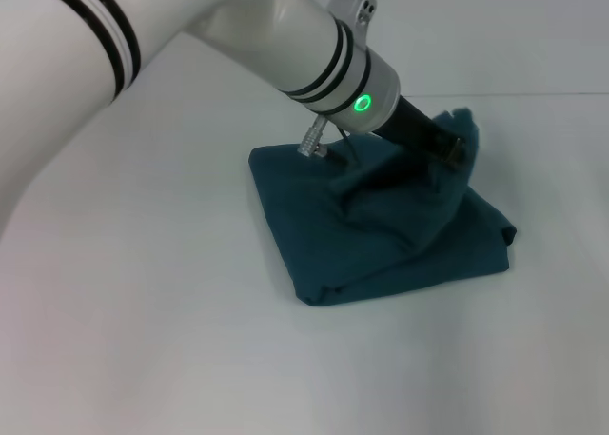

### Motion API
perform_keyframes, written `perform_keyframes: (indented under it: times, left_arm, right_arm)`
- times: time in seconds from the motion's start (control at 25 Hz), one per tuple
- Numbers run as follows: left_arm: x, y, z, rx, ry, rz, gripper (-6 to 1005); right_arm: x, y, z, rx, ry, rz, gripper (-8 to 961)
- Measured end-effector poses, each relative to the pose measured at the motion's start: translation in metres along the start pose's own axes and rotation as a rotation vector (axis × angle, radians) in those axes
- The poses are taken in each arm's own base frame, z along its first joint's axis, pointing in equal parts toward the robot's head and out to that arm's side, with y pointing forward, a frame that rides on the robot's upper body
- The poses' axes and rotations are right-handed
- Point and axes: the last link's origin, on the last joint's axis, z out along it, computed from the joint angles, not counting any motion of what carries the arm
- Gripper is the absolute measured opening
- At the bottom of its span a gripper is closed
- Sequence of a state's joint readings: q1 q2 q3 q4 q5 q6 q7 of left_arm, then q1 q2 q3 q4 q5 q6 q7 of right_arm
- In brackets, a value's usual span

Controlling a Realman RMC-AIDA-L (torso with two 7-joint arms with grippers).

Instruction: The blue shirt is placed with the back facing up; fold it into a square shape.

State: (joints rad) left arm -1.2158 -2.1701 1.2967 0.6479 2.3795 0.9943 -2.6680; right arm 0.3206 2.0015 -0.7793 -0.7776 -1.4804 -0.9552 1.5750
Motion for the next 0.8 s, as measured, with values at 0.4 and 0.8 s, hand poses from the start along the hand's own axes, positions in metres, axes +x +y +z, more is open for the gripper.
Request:
perform_keyframes:
  times: [0.4, 0.8]
  left_arm:
    - [-0.003, -0.001, -0.021, -0.071, 0.052, -0.015, 428]
    - [-0.036, -0.063, -0.115, -0.080, 0.366, -0.054, 843]
  right_arm:
    - [-0.006, -0.003, 0.001, 0.009, -0.009, -0.010, 0]
    - [-0.037, 0.027, 0.013, -0.105, 0.031, -0.145, 34]
